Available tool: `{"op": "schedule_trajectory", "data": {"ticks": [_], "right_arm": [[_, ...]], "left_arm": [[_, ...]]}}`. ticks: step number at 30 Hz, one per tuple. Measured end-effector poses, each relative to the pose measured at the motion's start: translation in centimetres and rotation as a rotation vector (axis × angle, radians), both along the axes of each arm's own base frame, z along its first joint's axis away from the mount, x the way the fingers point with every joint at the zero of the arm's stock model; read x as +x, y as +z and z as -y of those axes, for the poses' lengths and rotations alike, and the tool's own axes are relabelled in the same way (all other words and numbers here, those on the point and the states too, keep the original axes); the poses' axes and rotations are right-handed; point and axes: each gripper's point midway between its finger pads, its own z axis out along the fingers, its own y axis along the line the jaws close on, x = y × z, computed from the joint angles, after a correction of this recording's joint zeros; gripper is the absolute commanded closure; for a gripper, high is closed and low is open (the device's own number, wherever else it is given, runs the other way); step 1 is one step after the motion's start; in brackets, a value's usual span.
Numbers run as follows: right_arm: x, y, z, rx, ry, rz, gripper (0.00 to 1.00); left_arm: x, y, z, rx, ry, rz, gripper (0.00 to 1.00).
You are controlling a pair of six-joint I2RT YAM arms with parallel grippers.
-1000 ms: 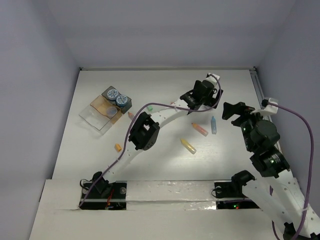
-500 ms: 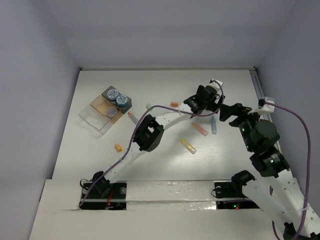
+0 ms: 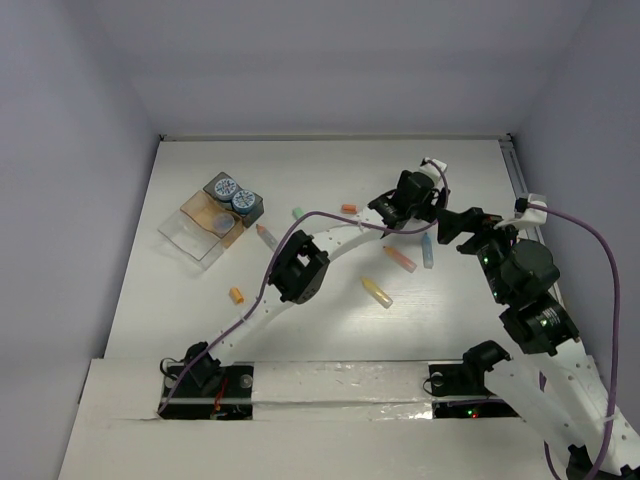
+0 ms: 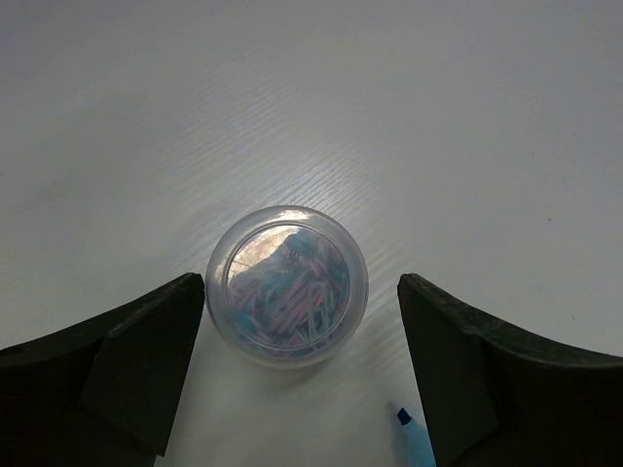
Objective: Sort the stationery into containers
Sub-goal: Pick up the stationery from the center of the board.
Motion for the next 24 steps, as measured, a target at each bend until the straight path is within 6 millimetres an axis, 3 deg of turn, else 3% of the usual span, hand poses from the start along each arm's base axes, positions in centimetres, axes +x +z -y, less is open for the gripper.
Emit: {"op": "schedule_trajectory", "data": {"ticks": [12, 15, 19, 20, 24], "right_arm": [[-0.01, 0.0, -0.01, -0.007, 0.002, 0.001, 0.06], [-0.03, 0.01, 0.0, -0.009, 0.003, 0.002, 0.06], [-0.18, 0.21, 0.07, -0.006, 0.003, 0.009, 0.06], [-0.23, 0.28, 0.1, -0.005, 0.003, 0.012, 0.06], [-0.27, 0.34, 0.12, -0.004, 0.003, 0.014, 0.06]], "left_arm": [[0.29, 0.29, -0.01, 0.001, 0.008, 0.022, 0.52], [0.34, 0.3, -0.09, 0.012, 0.01, 0.032, 0.51], [0.38, 0.33, -0.18, 0.033, 0.009, 0.052, 0.42], [0.43, 0.34, -0.22, 0.036, 0.01, 0.056, 0.35], [0.51, 0.46, -0.24, 0.045, 0.01, 0.07, 0.39]]}}
